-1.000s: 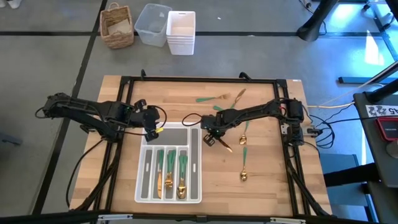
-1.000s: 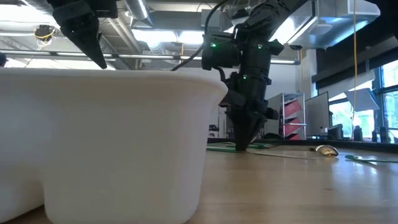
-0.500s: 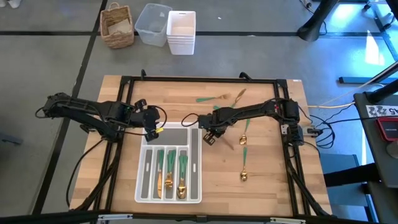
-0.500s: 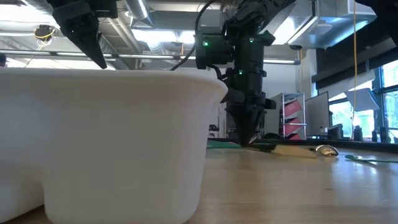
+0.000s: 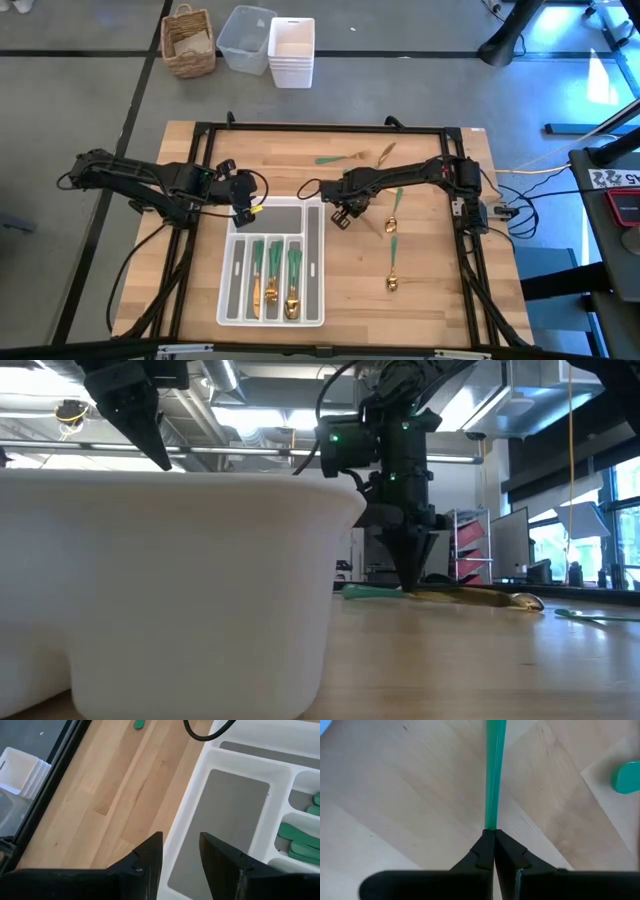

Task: Sort silverware
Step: Put the knife in the silverware tray

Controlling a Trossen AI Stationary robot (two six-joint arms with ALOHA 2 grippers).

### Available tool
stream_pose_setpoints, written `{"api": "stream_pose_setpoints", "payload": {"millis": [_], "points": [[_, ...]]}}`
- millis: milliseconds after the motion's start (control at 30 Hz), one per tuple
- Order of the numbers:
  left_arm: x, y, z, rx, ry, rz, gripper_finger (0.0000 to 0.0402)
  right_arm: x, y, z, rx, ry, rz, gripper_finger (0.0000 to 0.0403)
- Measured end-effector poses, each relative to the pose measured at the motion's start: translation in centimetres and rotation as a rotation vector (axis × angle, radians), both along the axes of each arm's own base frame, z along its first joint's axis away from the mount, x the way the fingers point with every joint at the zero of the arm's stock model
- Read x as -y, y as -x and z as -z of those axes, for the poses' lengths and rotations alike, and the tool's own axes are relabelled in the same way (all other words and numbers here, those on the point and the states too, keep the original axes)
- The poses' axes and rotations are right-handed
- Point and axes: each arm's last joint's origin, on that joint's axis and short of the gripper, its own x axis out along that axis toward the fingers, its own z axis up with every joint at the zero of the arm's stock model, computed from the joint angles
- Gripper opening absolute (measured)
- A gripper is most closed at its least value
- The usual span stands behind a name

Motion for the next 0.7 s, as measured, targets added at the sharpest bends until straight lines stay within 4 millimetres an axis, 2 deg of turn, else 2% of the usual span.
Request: {"api": "stream_pose_setpoints", "payload": {"millis": [467,700], "points": [[0.0,-0.1,-0.1,0.016,0.003,-0.001,0.0123,-0.1,-0.5,-0.1,0.05,0.004,-0.002,0.0012],[0.3,-1.7,-1.0,0.186,0.017,0.061,0.0123,0.0,-0.5,-0.1,0.05,0.004,-0.002,0.0012]]}}
